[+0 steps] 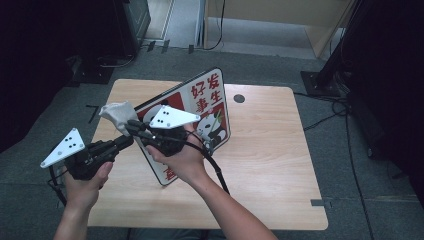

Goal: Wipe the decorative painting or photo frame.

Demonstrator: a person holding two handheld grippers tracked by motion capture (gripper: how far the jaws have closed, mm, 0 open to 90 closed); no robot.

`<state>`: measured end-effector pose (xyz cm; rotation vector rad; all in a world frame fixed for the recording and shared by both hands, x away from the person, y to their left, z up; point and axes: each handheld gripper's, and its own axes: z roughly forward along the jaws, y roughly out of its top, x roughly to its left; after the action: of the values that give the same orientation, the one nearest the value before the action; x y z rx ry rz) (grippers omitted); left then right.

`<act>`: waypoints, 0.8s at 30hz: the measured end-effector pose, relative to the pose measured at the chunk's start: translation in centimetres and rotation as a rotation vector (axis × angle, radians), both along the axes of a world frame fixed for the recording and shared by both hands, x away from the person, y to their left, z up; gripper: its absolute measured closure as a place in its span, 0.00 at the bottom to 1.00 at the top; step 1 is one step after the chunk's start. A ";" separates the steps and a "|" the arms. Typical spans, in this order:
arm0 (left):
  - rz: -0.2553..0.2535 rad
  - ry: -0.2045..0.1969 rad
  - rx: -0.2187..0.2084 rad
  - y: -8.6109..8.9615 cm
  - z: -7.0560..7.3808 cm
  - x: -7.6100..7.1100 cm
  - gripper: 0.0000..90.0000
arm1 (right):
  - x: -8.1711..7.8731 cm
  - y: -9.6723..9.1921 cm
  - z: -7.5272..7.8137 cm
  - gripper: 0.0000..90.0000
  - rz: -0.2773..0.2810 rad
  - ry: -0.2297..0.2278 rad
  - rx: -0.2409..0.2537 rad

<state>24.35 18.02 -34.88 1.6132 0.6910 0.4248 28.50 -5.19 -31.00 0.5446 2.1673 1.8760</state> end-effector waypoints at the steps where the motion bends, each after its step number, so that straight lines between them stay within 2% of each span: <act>1: 0.001 -0.004 0.004 0.0 0.0 0.0 0.99 | 0.0 0.0 0.0 0.91 0.001 -0.001 0.001; 5: 0.018 -0.024 0.020 0.3 0.2 -0.3 0.99 | 0.0 -0.2 0.0 0.88 0.005 -0.002 0.013; 10: 0.053 -0.027 0.005 1.2 0.4 -0.3 1.00 | 0.0 -0.7 -0.1 0.78 0.006 0.009 0.036; 14: 0.073 -0.025 -0.012 1.8 0.5 -0.3 1.00 | 0.0 -1.9 -0.6 0.71 -0.006 0.003 0.044; 16: 0.078 -0.015 -0.022 1.9 0.5 -0.3 1.00 | 0.2 -2.8 -1.0 0.69 -0.029 0.001 0.047; 20: 0.091 0.000 -0.008 1.6 0.3 -0.1 1.00 | 0.7 -5.0 -1.9 0.66 -0.097 0.008 0.055; 24: 0.110 0.016 0.006 1.6 0.2 0.1 1.00 | 1.6 -8.0 -3.6 0.64 -0.191 0.021 0.049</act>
<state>24.43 19.58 -34.68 1.5902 0.7943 0.4946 30.14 -13.17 -34.55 0.7555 2.0073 1.8323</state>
